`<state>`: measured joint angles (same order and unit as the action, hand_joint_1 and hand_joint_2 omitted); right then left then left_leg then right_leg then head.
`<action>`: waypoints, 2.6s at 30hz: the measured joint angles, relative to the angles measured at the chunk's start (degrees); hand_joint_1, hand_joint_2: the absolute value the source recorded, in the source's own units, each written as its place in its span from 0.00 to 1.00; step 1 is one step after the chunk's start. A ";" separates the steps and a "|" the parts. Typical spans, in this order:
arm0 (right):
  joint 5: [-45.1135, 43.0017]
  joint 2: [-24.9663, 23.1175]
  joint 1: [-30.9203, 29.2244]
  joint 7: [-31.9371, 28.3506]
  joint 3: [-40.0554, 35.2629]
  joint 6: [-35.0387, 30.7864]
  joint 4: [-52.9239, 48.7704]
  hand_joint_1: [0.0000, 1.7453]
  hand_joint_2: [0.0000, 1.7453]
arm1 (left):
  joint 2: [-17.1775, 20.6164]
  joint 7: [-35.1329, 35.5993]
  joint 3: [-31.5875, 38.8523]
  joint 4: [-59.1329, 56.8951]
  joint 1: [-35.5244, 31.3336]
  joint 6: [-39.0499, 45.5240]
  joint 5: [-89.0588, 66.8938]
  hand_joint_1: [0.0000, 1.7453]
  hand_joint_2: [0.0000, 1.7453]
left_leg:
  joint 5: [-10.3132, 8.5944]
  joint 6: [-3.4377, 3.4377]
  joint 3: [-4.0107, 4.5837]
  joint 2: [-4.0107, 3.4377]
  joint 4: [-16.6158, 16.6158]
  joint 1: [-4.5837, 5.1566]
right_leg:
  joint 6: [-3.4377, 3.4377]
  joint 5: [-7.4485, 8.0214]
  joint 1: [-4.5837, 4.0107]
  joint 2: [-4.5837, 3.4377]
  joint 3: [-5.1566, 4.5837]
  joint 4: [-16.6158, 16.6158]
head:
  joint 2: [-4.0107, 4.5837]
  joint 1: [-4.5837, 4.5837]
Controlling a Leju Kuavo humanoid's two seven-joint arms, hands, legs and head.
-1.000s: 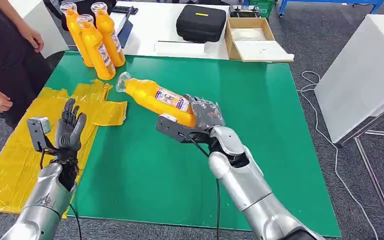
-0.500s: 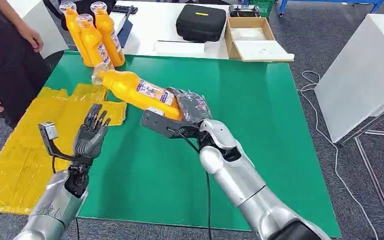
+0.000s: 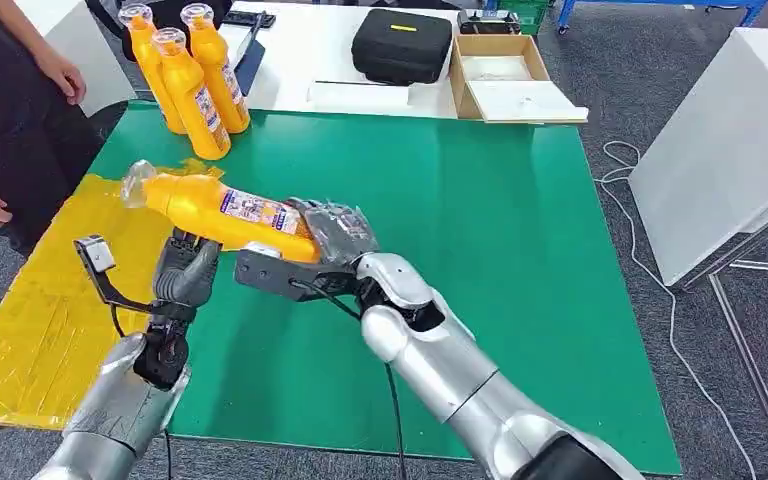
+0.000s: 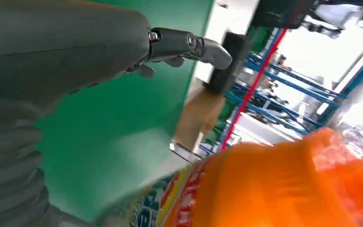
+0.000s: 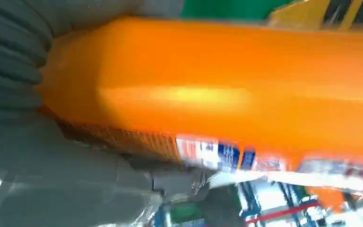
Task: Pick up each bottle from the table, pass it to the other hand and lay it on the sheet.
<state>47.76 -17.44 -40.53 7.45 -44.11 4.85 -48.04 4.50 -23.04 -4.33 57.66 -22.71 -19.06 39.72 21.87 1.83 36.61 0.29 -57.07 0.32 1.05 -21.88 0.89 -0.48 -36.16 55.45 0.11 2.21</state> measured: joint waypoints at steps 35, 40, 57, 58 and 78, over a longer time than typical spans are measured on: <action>-4.46 -2.93 4.94 3.54 -6.82 -3.08 4.63 0.98 1.00 | -5.82 3.15 0.09 13.22 6.80 1.72 -0.35 1.00 1.00 | 0.01 -0.01 0.05 -0.03 -0.01 0.04 | 0.00 0.00 0.01 -0.01 -0.16 -0.02 | 0.00 -0.02; -5.29 -2.86 4.68 4.13 -7.60 -3.06 4.19 0.99 1.00 | -6.34 3.39 0.02 13.81 7.43 1.70 -0.22 1.00 1.00 | 0.01 -0.01 0.05 -0.04 -0.01 0.05 | 0.00 0.00 0.00 -0.01 -0.16 -0.02 | 0.00 -0.02; -6.10 -2.71 4.20 4.59 -8.78 -3.06 3.23 0.99 1.00 | -6.75 3.67 -0.13 16.87 8.85 2.05 -0.11 1.00 1.00 | 0.02 -0.01 0.04 -0.04 -0.01 0.05 | 0.00 0.00 0.00 -0.01 -0.16 -0.03 | 0.00 0.00; -6.10 -2.71 4.18 4.66 -8.78 -3.06 3.12 1.00 1.00 | -6.75 3.74 -0.11 16.98 8.86 2.07 -0.09 1.00 1.00 | 0.01 -0.01 0.04 -0.04 -0.01 0.05 | 0.00 0.00 0.00 -0.01 -0.16 -0.03 | 0.00 0.00; 3.59 -2.29 9.09 -0.34 2.16 -7.12 -3.14 0.00 0.00 | -6.88 4.87 0.55 17.85 8.06 -0.29 2.29 1.00 1.00 | 0.01 0.00 0.06 0.03 0.00 0.05 | 0.00 0.00 0.00 0.00 -0.12 -0.03 | 0.00 0.00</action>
<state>51.34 -19.74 -31.44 7.11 -41.95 -2.27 -51.18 -2.38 -18.16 -3.78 75.52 -14.65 -19.34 42.01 21.88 1.83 36.67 0.32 -57.08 0.37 1.05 -21.88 0.89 -0.48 -36.28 55.42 0.11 2.21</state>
